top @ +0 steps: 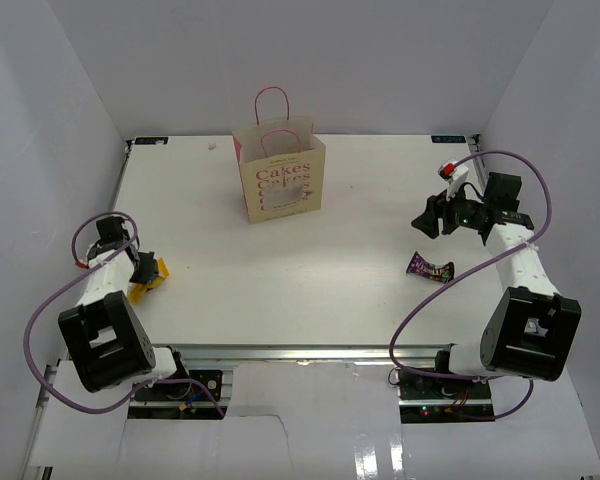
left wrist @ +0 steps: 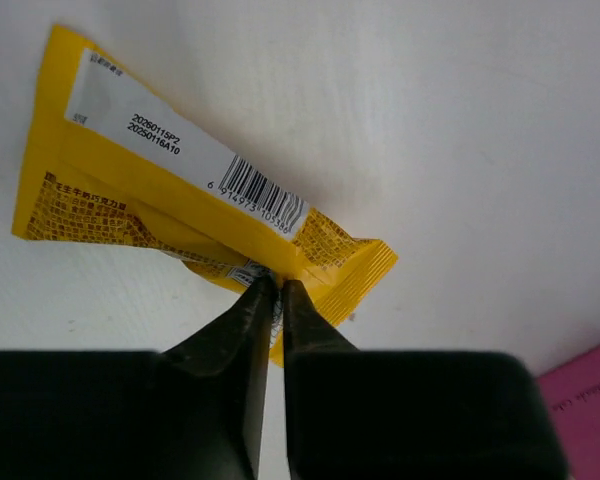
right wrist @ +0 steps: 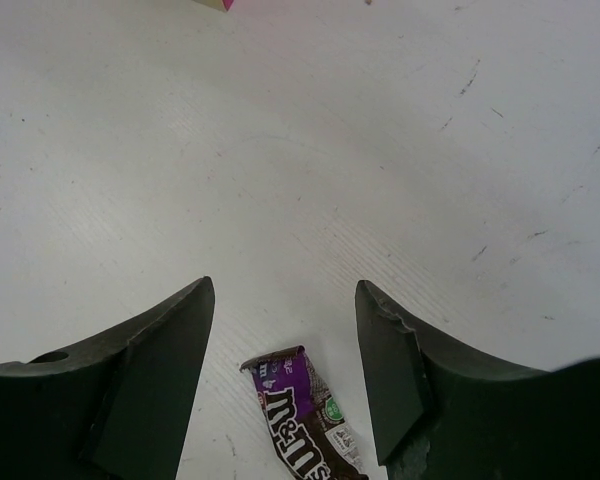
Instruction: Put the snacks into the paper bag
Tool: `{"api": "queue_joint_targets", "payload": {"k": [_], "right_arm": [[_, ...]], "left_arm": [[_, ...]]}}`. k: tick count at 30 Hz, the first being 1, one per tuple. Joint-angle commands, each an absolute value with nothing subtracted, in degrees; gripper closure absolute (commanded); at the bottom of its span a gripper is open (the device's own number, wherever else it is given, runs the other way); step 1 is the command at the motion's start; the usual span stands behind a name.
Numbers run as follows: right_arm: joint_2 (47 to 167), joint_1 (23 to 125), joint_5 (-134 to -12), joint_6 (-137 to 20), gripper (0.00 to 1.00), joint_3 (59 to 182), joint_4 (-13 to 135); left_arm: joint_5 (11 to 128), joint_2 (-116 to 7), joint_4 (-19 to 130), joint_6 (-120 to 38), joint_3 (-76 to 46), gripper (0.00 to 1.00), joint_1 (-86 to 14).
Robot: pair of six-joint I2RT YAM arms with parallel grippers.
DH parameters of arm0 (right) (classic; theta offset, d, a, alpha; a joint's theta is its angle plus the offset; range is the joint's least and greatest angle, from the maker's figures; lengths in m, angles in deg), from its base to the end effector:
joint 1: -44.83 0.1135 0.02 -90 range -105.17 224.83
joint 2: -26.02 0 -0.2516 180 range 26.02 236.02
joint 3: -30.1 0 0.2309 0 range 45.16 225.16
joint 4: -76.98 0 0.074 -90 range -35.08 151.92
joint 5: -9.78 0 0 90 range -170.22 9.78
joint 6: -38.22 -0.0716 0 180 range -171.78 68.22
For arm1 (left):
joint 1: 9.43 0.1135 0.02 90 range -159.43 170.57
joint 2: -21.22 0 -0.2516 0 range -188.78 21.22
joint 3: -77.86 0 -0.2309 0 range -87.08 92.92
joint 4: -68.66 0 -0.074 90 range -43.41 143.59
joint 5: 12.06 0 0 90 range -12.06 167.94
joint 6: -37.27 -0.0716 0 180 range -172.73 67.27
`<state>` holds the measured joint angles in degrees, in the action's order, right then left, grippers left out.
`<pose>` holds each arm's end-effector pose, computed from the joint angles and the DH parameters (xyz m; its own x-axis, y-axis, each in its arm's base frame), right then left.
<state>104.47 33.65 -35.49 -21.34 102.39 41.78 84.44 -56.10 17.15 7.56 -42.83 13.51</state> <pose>0.2971 -0.0074 0.2527 -0.3661 -0.2945 -0.8827 -0.6564 0.7541 0.0207 0.2134 0.0991 0.1516 -0.0595 -0.9623 -0.2655 -0.9593 0.1287 -0.2513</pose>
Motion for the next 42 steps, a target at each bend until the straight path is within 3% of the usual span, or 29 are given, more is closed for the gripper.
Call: {"api": "queue_joint_targets", "payload": {"k": [1, 4, 15, 24, 28, 35, 42], "right_arm": [[103.9, 33.1, -33.5, -20.4, 0.36, 102.6, 41.1], [104.1, 33.1, -33.5, -20.5, 0.36, 103.2, 41.2], [102.7, 31.4, -34.6, -20.7, 0.36, 103.3, 40.7], [102.3, 30.9, -34.9, -21.2, 0.36, 103.3, 40.7], [102.0, 30.6, -35.0, -21.1, 0.36, 103.1, 40.6], [102.0, 30.1, -34.8, -20.9, 0.36, 102.8, 40.3], [102.1, 30.1, -34.4, -21.0, 0.36, 102.6, 40.0]], "left_arm": [[75.5, -52.7, 25.5, -1.9, -38.6, 0.85, 11.6], [68.1, -51.1, 33.8, -7.0, -36.9, 1.00, 7.6], [58.3, -57.4, 43.2, -24.3, -11.3, 1.00, -7.9], [49.3, -70.0, 40.6, -43.1, 10.9, 1.00, -20.0], [50.4, -72.2, 39.0, -54.6, 12.3, 1.00, -25.2], [63.8, -72.8, 39.2, -79.2, 8.7, 1.00, -31.5], [64.5, -72.1, 43.2, -85.7, 4.9, 1.00, -31.8]]}}
